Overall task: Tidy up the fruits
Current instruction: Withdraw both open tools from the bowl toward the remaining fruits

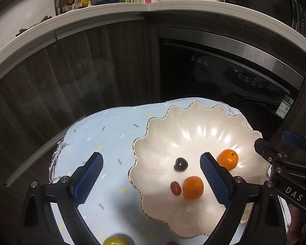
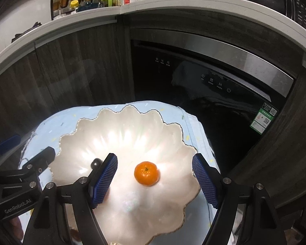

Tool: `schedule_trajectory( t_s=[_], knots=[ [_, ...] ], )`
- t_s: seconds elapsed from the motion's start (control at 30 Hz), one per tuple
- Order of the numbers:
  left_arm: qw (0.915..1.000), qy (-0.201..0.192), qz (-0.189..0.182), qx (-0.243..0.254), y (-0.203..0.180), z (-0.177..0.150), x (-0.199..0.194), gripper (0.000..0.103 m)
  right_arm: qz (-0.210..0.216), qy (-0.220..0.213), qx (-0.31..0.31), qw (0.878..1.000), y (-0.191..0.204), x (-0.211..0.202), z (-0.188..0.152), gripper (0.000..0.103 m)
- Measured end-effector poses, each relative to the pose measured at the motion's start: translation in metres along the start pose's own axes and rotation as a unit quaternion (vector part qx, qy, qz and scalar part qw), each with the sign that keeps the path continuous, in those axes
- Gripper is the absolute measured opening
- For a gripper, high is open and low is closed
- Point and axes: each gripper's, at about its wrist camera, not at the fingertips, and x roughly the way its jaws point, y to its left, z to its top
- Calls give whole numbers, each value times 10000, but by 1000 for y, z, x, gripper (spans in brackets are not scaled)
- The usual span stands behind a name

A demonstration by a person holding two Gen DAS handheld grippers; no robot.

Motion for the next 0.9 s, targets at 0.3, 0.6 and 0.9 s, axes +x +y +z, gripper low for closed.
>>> schedule_trajectory(
  t_s=[0.3,0.6,0.9],
  knots=[
    [10000,-20,-7,-52,6,-15,-26,97,78,-97,-28,9999,6,-28,-13,77],
    [10000,-86,-1,18,8,-35,-47,97,136,-150,-102,9997,11,-49,-34,77],
    [9999,-126,74,40,10,-53,-62,97,188,-254,-223,9993,17,-65,-49,77]
  ],
)
